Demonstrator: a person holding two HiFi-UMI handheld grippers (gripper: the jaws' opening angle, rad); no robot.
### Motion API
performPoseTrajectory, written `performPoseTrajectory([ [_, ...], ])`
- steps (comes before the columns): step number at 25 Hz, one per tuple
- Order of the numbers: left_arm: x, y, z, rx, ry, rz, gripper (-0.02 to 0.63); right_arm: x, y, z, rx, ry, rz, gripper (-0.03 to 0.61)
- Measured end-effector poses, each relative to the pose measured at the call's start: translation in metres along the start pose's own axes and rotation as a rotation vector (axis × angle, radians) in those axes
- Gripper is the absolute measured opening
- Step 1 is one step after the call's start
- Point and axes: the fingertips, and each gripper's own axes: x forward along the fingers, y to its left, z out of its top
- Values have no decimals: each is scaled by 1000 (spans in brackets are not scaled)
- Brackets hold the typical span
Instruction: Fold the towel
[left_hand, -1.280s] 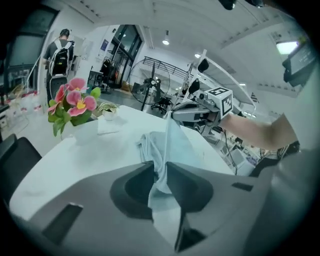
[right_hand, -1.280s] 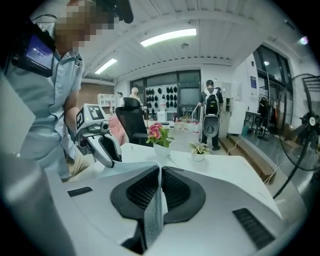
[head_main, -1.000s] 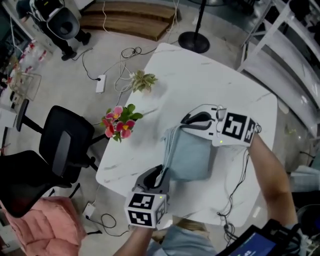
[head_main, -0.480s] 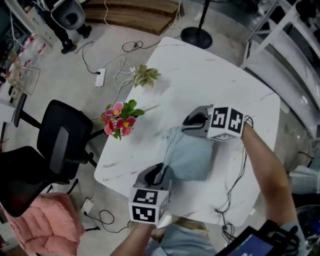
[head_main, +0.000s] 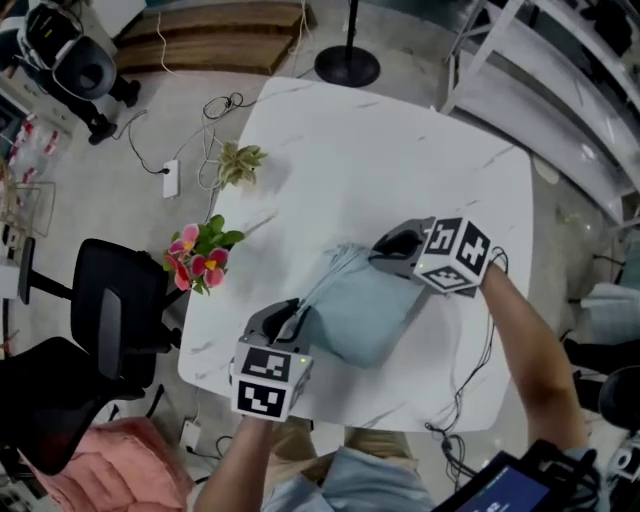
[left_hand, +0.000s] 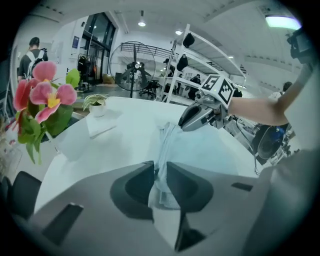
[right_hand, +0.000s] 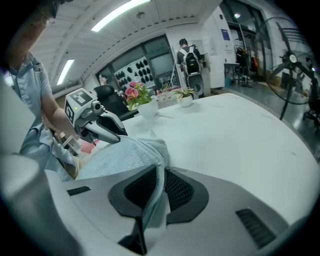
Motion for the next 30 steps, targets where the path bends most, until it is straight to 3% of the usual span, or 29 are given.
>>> performPoseTrajectory([
  [5,13,2,14,108,4,-86,87,-22,20,-34,167,-32,-148,63],
  [13,32,-20,30,300,38,-291,106,-37,95,-85,513,-161,-333,54],
  [17,36,-33,32,322,45,-378,107,-30,132,-92,648,-229,-375,49],
  [21,33,-37,36,311,25,-428,103,-39,140,-86,662,-321,-454,49],
  [26,15,-32,52,281,-33,-420,109,-79,129,-59,602,-502,-574,40],
  [30,-2,-20,57,200,-70,-399,121,-64,108,-71,610,-446,-631,62],
])
